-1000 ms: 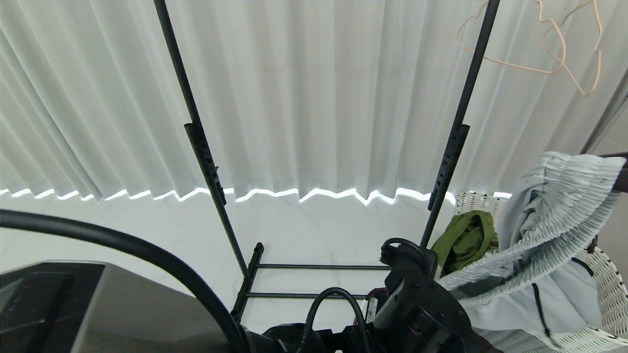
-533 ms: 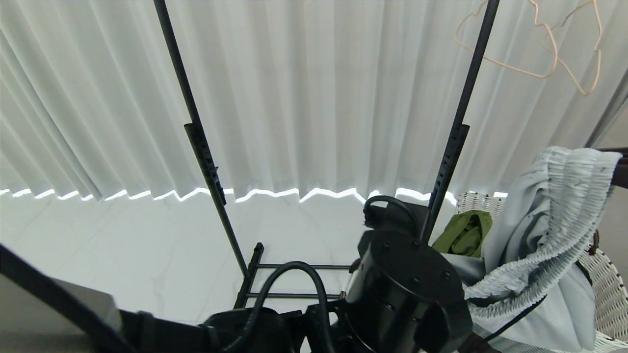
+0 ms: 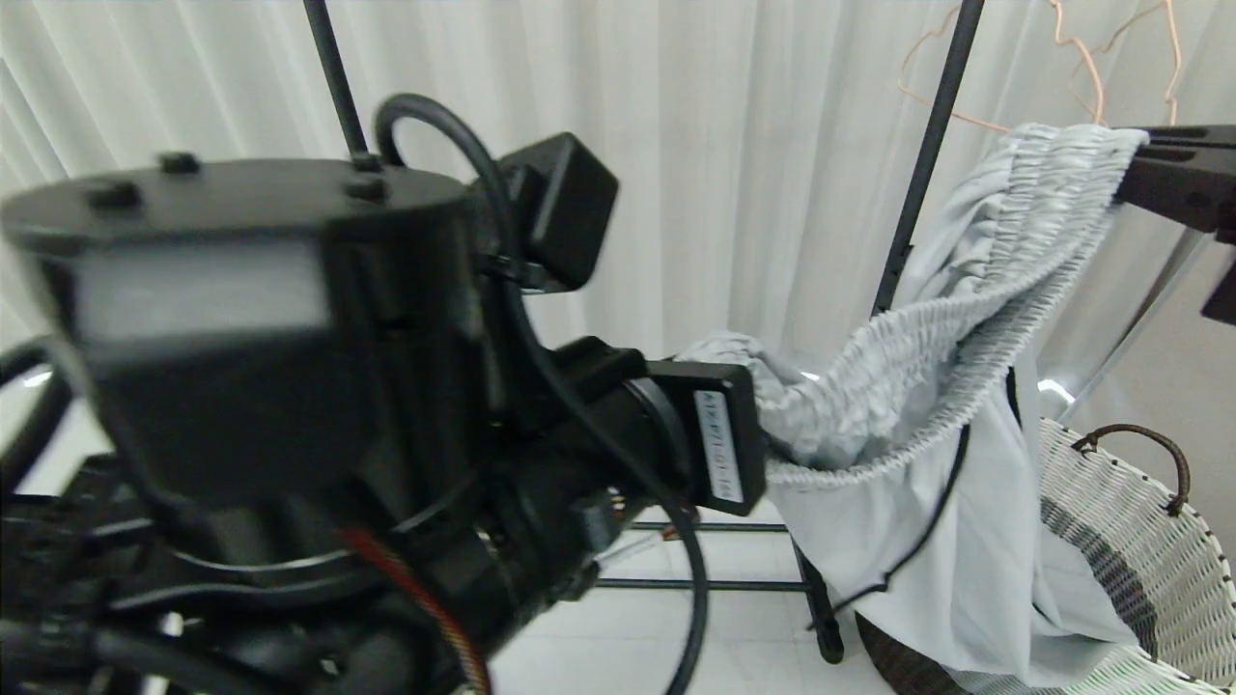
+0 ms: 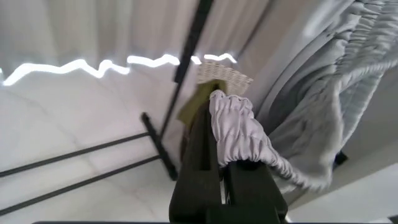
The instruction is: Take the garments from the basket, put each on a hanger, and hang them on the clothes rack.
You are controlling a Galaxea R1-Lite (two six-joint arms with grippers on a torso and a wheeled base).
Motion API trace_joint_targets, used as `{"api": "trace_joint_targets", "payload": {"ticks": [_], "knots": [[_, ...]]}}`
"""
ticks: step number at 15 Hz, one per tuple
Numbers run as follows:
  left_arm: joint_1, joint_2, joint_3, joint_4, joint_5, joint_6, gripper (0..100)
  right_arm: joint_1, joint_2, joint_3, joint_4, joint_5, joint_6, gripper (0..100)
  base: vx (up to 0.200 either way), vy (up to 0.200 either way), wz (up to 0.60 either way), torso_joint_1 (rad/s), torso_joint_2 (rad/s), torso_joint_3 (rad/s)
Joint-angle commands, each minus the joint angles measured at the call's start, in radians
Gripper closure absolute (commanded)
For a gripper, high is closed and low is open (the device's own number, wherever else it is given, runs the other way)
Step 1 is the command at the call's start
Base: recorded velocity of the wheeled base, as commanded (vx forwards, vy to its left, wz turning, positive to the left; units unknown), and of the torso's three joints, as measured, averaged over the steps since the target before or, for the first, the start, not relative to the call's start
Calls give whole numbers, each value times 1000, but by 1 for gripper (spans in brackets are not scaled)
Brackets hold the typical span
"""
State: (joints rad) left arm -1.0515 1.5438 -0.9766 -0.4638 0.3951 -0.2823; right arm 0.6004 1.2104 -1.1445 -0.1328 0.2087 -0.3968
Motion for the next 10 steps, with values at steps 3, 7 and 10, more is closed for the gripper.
{"api": "trace_joint_targets", "payload": {"ticks": [3, 7, 10], "knots": [[160, -311, 127, 142, -79, 58, 100, 102, 222, -116, -57, -8, -7, 100, 0, 0, 0, 0, 0, 0], [228, -473, 1, 375, -214, 60, 100, 151, 363, -267, -76, -11, -2, 100, 0, 0, 0, 0, 0, 0], [235, -492, -77, 442, -246, 60, 100, 154, 388, -316, -76, -12, 0, 100, 0, 0, 0, 0, 0, 0]]}}
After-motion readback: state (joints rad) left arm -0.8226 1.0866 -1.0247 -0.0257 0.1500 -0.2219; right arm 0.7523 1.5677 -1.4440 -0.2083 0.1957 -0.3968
